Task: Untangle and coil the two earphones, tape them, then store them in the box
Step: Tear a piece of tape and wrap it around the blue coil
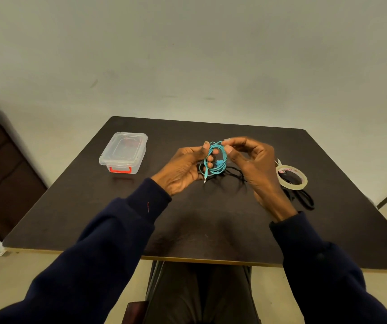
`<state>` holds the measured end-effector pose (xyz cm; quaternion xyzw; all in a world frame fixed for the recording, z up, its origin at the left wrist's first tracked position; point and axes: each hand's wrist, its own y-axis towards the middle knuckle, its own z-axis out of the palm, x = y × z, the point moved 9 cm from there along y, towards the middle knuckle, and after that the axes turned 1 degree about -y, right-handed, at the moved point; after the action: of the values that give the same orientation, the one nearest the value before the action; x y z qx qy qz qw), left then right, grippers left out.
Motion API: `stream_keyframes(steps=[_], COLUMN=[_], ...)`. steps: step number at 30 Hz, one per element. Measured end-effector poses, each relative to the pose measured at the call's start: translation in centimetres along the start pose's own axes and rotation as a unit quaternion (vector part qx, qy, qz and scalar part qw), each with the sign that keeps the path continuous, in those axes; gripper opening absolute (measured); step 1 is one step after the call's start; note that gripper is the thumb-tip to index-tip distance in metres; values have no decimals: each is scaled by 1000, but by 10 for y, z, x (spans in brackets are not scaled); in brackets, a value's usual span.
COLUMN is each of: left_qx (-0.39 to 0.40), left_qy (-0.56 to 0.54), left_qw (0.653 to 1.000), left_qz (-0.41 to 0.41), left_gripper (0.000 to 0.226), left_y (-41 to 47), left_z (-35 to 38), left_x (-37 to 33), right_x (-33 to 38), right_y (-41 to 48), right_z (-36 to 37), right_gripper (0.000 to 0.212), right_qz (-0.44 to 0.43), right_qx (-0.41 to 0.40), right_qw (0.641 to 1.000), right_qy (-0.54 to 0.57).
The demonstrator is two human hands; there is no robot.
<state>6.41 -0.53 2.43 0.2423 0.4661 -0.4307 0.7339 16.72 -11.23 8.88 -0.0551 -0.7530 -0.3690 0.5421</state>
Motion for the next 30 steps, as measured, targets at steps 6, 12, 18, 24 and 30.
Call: stream_keyframes(steps=[6,12,18,24,30], left_qx=[-34,-31,-51,-31,-15], left_qy=[33,64,110,109,94], left_qw=[999,997,992,993,995], left_qz=[16,32,39,36,19], left_gripper=[31,33,54,38,37], left_y=[3,2,3,2,2], left_z=[-6,2,-1,8,16], left_x=[-2,-5,-8,-8,-5], right_x=[0,6,8,12,13], right_y=[5,6,7,10,9], right_z=[0,-1,-1,1,-1], right_gripper=[12,18,19,17,18], right_qz=[-8,-26,-25,-34,-44], right_qx=[9,-9,-7,4,-34], right_qw=[999,998,998,997,996], right_qy=[-35,-60,-63,-66,-70])
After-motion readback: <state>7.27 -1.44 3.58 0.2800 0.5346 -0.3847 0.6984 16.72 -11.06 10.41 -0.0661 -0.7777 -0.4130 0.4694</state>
